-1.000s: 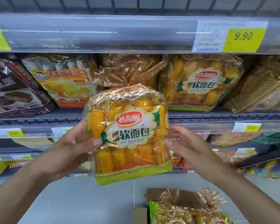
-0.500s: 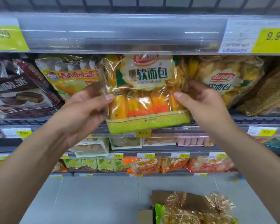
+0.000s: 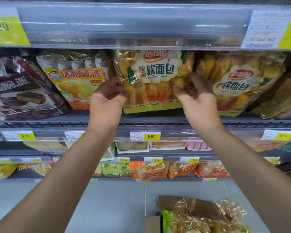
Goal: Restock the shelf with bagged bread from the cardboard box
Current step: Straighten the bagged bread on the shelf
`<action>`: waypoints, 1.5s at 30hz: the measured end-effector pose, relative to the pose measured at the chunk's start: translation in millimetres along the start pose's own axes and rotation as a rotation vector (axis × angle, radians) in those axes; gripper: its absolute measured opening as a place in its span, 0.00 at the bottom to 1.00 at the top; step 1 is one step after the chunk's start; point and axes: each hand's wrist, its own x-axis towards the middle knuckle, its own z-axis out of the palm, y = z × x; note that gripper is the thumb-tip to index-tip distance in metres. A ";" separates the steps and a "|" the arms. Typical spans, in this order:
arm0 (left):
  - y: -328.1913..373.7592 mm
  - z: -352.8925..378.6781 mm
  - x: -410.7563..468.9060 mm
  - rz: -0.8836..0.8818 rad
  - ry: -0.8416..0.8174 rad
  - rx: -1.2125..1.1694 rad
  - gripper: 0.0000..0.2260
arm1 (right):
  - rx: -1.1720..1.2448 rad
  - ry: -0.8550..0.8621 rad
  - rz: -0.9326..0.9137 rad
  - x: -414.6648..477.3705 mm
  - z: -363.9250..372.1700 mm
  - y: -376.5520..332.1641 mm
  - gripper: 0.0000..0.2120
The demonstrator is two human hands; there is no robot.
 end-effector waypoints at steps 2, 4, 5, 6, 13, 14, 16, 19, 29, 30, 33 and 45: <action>1.4 3.1 -1.5 -0.006 -0.014 0.012 0.15 | -0.007 -0.023 0.018 -1.2 2.5 -0.2 0.27; -0.2 3.5 -1.6 -0.009 -0.050 0.030 0.17 | 0.016 -0.055 0.047 -1.3 2.9 2.6 0.29; -1.0 3.5 -1.6 -0.016 -0.049 0.028 0.18 | 0.029 -0.075 0.068 -2.5 2.9 2.8 0.31; -1.8 3.4 -1.6 -0.032 -0.033 0.008 0.18 | 0.039 -0.093 0.087 -3.7 3.3 3.9 0.32; -5.6 0.0 -5.7 -0.092 -0.111 0.091 0.24 | 0.014 -0.218 0.162 -8.3 1.4 15.6 0.39; -5.4 -0.2 -7.0 -0.089 -0.139 0.129 0.26 | 0.005 -0.230 0.168 -8.7 1.5 16.4 0.40; -4.6 -0.9 -8.8 -0.091 -0.180 0.191 0.27 | -0.003 -0.255 0.176 -10.1 2.1 18.0 0.42; -2.7 -2.0 -11.5 -0.079 -0.223 0.255 0.29 | -0.022 -0.264 0.184 -14.0 3.5 19.6 0.45; -2.2 -9.0 -30.8 0.011 -0.234 0.374 0.26 | 0.010 -0.252 0.087 -40.5 -10.3 26.0 0.39; -4.6 -9.6 -35.5 0.047 -0.233 0.439 0.22 | -0.029 -0.242 0.055 -45.4 -14.0 26.4 0.36; -19.1 -10.3 -53.4 0.126 -0.222 0.772 0.28 | -0.205 -0.219 -0.070 -62.5 -29.4 31.7 0.30; -130.7 15.5 -155.2 0.682 -0.574 0.973 0.29 | -0.618 -0.202 -0.122 -170.2 -116.2 160.6 0.31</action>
